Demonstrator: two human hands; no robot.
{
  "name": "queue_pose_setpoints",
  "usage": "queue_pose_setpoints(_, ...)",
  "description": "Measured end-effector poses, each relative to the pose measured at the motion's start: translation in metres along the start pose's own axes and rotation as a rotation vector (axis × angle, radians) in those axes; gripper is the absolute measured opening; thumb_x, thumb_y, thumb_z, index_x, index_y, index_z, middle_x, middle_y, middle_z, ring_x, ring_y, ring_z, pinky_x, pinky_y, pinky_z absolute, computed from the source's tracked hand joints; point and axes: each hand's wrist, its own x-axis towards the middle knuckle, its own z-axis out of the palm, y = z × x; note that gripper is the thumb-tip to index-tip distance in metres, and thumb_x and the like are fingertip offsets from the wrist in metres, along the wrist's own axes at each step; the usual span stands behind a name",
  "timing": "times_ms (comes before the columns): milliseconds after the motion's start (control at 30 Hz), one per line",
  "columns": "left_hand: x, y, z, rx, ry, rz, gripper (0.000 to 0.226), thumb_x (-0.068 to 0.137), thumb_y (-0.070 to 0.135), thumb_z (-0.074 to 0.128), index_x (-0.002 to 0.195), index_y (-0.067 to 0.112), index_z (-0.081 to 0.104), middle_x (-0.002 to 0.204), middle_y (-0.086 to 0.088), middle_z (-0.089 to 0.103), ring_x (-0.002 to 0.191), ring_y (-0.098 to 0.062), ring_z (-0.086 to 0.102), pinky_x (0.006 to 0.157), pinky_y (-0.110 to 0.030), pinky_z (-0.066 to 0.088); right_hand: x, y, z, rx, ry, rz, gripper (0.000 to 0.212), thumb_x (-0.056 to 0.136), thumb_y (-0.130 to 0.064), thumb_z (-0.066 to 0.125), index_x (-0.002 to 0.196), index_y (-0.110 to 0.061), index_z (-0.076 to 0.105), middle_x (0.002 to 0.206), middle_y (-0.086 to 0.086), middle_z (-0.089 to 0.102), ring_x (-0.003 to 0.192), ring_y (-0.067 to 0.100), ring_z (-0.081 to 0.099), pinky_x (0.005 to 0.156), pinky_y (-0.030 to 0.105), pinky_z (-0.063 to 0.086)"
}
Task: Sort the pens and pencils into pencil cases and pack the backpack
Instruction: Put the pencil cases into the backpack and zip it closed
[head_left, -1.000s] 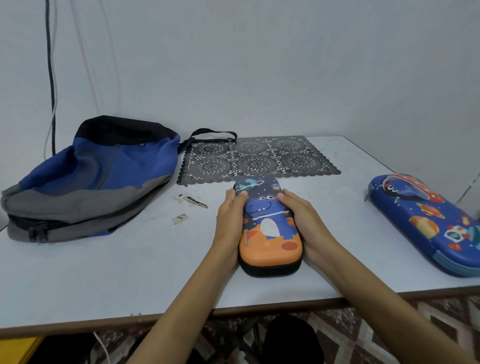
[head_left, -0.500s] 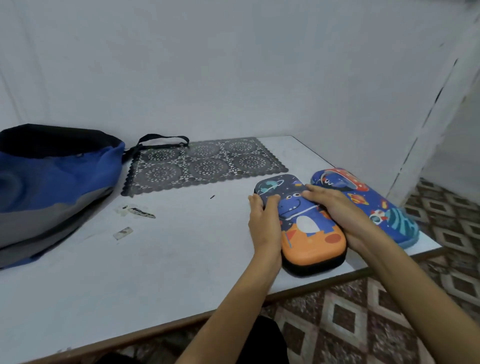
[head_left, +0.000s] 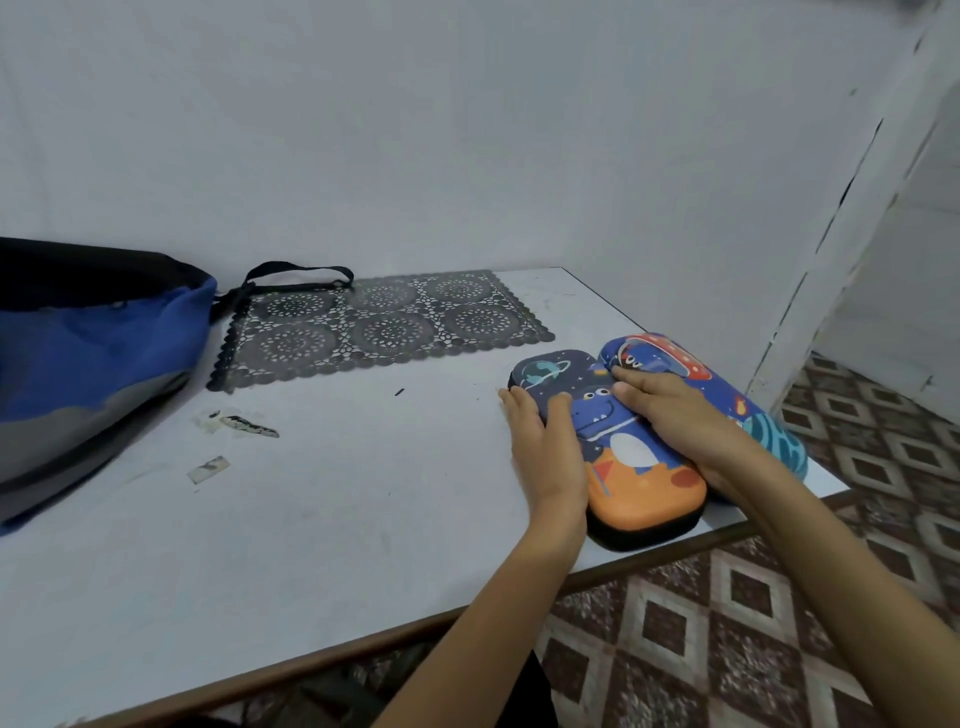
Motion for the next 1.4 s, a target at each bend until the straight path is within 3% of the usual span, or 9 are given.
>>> queue_pose_setpoints(100,0.001,-0.001,0.000,0.027,-0.032,0.018,0.090,0.066,0.060,0.049,0.150,0.035,0.028,0.159,0.013,0.023,0.141,-0.016,0.037,0.113,-0.046,0.035,0.000,0.000,0.003,-0.162,0.016,-0.113,0.040,0.104,-0.015,0.040,0.143,-0.010,0.044,0.144,0.004,0.048,0.124,0.017,0.048,0.084,0.004,0.035)
queue_pose_setpoints(200,0.005,-0.002,-0.003,0.023,-0.070,0.000,0.090,0.064,0.058,0.053,0.147,0.031,0.035,0.160,0.013,0.018,0.143,-0.017,0.033,0.114,-0.047,0.033,0.003,-0.003,0.009,-0.273,0.061,-0.244,0.042,0.098,-0.001,0.044,0.140,-0.009,0.048,0.142,0.006,0.051,0.131,0.016,0.046,0.093,0.010,0.030)
queue_pose_setpoints(333,0.003,0.025,-0.027,0.006,-0.120,-0.019,0.074,0.077,0.046,0.059,0.147,0.031,0.038,0.151,0.015,0.034,0.136,-0.008,0.039,0.114,-0.035,0.032,0.002,-0.028,0.037,0.051,0.063,-0.346,0.050,0.089,0.005,0.058,0.135,-0.015,0.055,0.133,0.003,0.059,0.126,0.013,0.052,0.101,0.020,0.041)
queue_pose_setpoints(500,0.015,0.071,-0.102,0.104,-0.033,0.081,0.038,0.101,0.018,0.044,0.138,0.018,0.051,0.132,0.011,0.051,0.118,-0.003,0.045,0.078,-0.006,0.037,0.006,-0.072,0.091,0.355,-0.157,-0.256,0.058,0.089,-0.006,0.063,0.141,-0.027,0.048,0.137,-0.001,0.051,0.129,0.008,0.047,0.108,0.027,0.036)
queue_pose_setpoints(733,0.027,0.141,-0.233,0.212,0.336,0.271,0.025,0.093,0.014,0.053,0.115,0.014,0.066,0.107,0.003,0.068,0.105,-0.011,0.061,0.081,-0.016,0.046,0.026,-0.130,0.195,0.439,-0.541,-0.078,0.063,0.089,-0.021,0.066,0.145,-0.030,0.038,0.124,-0.002,0.055,0.124,0.021,0.047,0.105,0.039,0.043)
queue_pose_setpoints(900,0.021,0.177,-0.333,0.313,0.645,0.485,0.018,0.092,0.006,0.054,0.096,0.018,0.067,0.103,0.003,0.068,0.098,-0.009,0.062,0.088,-0.024,0.048,0.030,-0.163,0.269,0.596,-0.678,0.116,0.031,0.091,-0.021,0.062,0.120,-0.020,0.052,0.120,0.008,0.048,0.108,0.029,0.050,0.087,0.041,0.050)
queue_pose_setpoints(1100,0.019,0.195,-0.434,0.767,1.226,0.367,0.028,0.084,0.021,0.062,0.111,0.027,0.064,0.134,-0.004,0.054,0.126,-0.028,0.045,0.106,-0.051,0.037,0.035,-0.176,0.335,0.840,-0.630,0.348,0.046,0.091,-0.015,0.057,0.134,-0.009,0.041,0.132,0.016,0.037,0.121,0.033,0.046,0.087,0.051,0.045)
queue_pose_setpoints(1200,0.026,0.199,-0.468,0.561,1.085,0.186,0.059,0.081,0.039,0.066,0.134,0.020,0.048,0.141,-0.008,0.045,0.127,-0.031,0.043,0.105,-0.048,0.038,0.038,-0.180,0.355,0.894,-0.588,0.368,0.040,0.091,-0.010,0.054,0.129,-0.008,0.045,0.134,0.017,0.038,0.129,0.033,0.042,0.086,0.052,0.046)
queue_pose_setpoints(1400,0.031,0.206,-0.490,0.335,0.909,0.026,0.063,0.087,0.039,0.064,0.136,0.010,0.037,0.124,-0.010,0.048,0.106,-0.027,0.044,0.082,-0.035,0.036,0.041,-0.189,0.370,0.978,-0.592,0.432,0.008,0.090,-0.010,0.057,0.096,-0.008,0.051,0.092,0.010,0.058,0.079,0.021,0.059,0.060,0.033,0.046)
